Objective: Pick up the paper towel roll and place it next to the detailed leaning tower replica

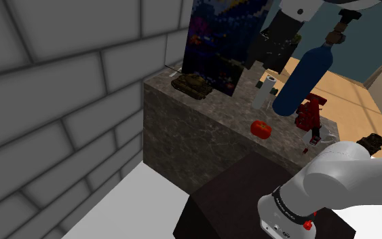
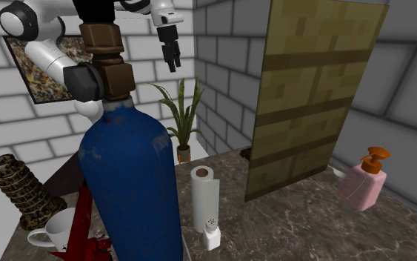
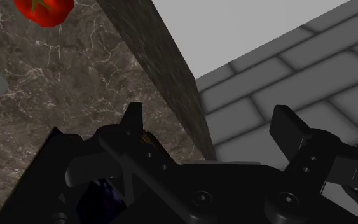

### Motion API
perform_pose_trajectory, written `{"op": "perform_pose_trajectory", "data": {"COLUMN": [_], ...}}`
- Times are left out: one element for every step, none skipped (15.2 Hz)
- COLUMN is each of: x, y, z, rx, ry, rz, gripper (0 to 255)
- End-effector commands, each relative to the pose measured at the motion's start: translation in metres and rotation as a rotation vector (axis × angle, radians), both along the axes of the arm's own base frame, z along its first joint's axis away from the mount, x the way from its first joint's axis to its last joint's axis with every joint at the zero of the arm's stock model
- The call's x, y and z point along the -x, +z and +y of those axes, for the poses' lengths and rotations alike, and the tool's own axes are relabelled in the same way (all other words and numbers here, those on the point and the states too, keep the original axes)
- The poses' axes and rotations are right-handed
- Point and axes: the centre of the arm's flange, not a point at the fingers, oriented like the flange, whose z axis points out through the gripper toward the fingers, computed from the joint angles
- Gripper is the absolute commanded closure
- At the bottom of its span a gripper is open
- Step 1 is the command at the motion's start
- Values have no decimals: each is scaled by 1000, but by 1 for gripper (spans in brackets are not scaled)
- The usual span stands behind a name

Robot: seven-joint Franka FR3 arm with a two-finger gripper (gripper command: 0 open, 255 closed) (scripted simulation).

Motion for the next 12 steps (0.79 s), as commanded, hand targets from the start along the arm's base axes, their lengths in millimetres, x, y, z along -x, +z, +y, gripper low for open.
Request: {"op": "perform_pose_trajectory", "data": {"x": [0, -2, -4, -7, -9, -11, -13, -15, -17, -19, -21, -23], "y": [0, -5, -10, -14, -19, -24, -29, -33, -38, -43, -47, -52], "z": [0, -12, -24, -36, -48, -59, -71, -83, -95, -107, -119, -131], "rx": [0, 1, 2, 3, 4, 5, 7, 8, 9, 10, 11, 12], "ry": [0, -2, -4, -5, -7, -9, -11, -12, -14, -16, -18, -20], "rz": [0, -1, -2, -2, -3, -4, -5, -6, -6, -7, -8, -9], "gripper": [0, 0, 0, 0, 0, 0, 0, 0, 0, 0, 0, 0]}}
